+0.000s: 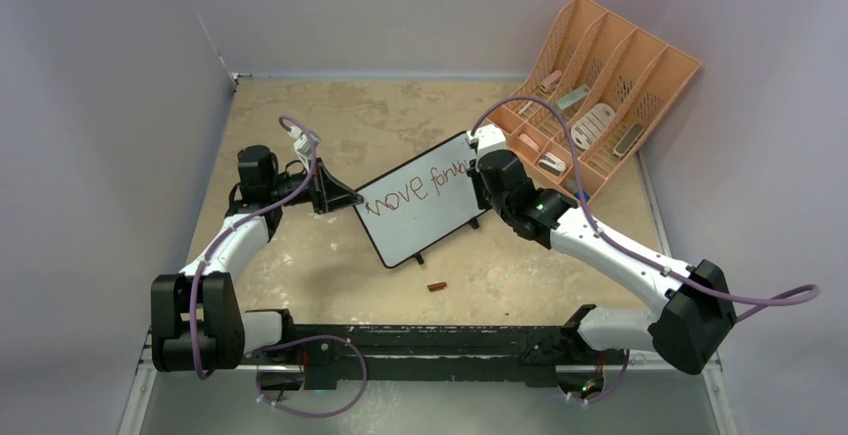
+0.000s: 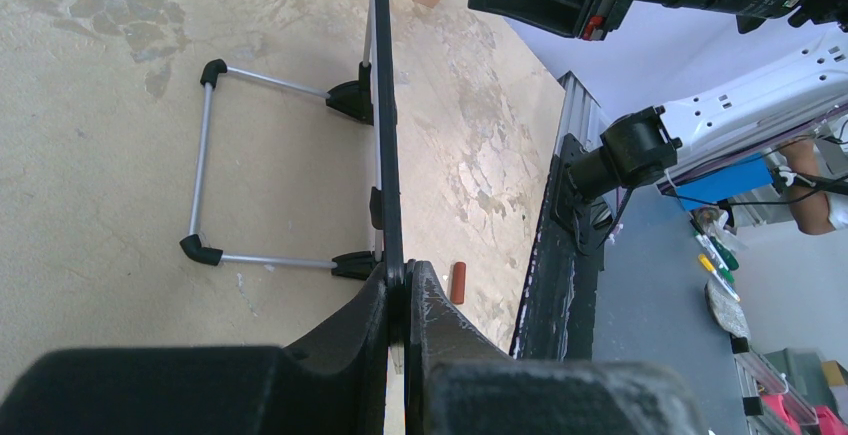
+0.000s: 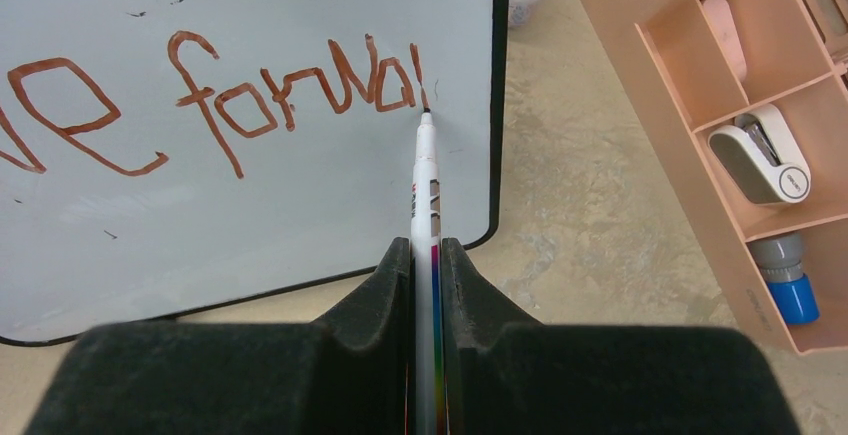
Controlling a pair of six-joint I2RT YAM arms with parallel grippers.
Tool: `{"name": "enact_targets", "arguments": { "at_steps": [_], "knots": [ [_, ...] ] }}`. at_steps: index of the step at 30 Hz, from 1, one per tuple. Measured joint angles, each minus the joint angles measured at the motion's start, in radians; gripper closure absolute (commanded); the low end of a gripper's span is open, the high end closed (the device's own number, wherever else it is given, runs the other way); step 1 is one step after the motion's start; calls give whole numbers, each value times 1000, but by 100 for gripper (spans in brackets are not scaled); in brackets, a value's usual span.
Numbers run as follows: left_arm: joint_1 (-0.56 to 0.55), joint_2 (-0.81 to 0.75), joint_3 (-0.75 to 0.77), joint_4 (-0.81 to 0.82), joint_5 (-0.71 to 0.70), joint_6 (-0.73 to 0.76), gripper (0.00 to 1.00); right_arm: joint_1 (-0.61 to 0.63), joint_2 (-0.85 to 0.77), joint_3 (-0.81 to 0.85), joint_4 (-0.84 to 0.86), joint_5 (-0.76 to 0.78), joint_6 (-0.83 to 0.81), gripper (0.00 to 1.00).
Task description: Write a sentence on the whiteboard
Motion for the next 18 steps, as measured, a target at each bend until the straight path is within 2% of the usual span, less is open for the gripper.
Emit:
{"name": "enact_targets", "arguments": {
  "at_steps": [18],
  "knots": [
    [0,0,0,-1,1,0,100,0,7,22,2,0,-2,100]
  ]
}}
